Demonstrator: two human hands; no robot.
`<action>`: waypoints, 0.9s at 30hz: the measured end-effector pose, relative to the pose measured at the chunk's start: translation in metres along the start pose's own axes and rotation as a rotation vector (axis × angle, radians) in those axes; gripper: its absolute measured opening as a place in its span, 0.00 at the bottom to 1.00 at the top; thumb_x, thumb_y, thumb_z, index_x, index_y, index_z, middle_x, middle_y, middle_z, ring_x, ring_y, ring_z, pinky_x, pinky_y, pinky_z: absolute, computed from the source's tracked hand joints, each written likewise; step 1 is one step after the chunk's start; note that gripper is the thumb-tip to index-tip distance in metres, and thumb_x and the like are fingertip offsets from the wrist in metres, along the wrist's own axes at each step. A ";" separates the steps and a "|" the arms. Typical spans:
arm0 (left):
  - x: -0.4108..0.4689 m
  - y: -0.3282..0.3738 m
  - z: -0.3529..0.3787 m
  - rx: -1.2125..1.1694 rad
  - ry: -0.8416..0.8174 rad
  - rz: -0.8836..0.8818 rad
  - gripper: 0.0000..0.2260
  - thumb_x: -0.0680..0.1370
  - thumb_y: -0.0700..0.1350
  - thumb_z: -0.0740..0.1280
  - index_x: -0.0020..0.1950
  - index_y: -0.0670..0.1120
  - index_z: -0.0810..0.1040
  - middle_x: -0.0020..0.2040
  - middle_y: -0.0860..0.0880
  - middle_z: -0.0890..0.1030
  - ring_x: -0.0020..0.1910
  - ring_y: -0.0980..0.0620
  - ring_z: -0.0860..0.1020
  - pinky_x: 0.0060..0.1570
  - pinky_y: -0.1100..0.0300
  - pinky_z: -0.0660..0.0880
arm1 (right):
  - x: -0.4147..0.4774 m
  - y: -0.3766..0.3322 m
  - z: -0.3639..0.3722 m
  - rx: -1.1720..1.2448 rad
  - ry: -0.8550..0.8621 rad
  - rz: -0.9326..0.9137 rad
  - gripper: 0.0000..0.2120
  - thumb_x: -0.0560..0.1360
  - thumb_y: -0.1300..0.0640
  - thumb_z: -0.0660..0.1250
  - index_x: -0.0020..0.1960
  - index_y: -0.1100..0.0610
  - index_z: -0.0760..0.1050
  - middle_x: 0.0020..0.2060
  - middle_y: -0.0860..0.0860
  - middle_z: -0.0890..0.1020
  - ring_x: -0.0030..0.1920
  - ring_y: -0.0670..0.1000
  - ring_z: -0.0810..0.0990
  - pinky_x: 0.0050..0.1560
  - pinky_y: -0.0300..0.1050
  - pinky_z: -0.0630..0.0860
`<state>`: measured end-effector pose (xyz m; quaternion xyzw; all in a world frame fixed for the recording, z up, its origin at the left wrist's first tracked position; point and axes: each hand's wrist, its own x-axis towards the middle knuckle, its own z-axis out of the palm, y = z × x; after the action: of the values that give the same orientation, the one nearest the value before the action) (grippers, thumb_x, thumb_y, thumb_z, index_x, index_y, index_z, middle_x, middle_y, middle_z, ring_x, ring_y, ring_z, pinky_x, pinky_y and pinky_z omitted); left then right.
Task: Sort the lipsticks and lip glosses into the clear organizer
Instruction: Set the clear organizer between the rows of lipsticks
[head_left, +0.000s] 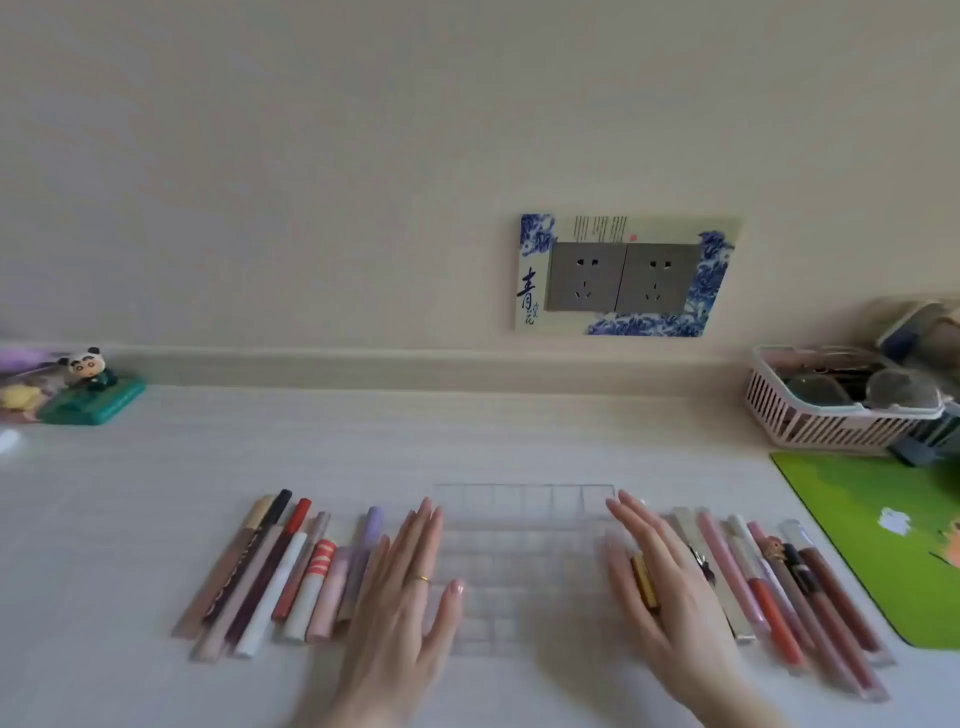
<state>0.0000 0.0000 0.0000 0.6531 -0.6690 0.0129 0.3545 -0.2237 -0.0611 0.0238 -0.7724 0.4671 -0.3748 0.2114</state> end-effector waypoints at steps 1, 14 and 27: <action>-0.001 -0.002 0.002 0.002 0.039 0.024 0.26 0.79 0.55 0.50 0.71 0.40 0.63 0.70 0.47 0.66 0.73 0.66 0.45 0.69 0.68 0.46 | 0.001 0.002 0.001 -0.020 -0.006 -0.018 0.19 0.76 0.46 0.57 0.66 0.43 0.65 0.68 0.42 0.67 0.70 0.45 0.63 0.68 0.48 0.63; -0.005 -0.017 0.009 0.198 -0.056 0.130 0.32 0.72 0.63 0.35 0.72 0.50 0.38 0.73 0.57 0.44 0.72 0.65 0.44 0.72 0.61 0.38 | -0.006 0.012 0.017 -0.485 0.026 -0.273 0.21 0.76 0.50 0.60 0.67 0.54 0.67 0.66 0.53 0.72 0.60 0.57 0.75 0.61 0.49 0.69; -0.015 -0.018 0.003 0.215 -0.073 0.114 0.26 0.80 0.54 0.47 0.74 0.40 0.54 0.77 0.51 0.51 0.75 0.58 0.49 0.73 0.59 0.43 | -0.017 0.016 0.015 -0.533 0.031 -0.332 0.20 0.78 0.49 0.54 0.69 0.52 0.64 0.67 0.50 0.70 0.64 0.53 0.71 0.64 0.44 0.62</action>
<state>0.0128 0.0086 -0.0174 0.6485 -0.7122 0.0808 0.2563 -0.2255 -0.0535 -0.0030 -0.8604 0.4197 -0.2805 -0.0697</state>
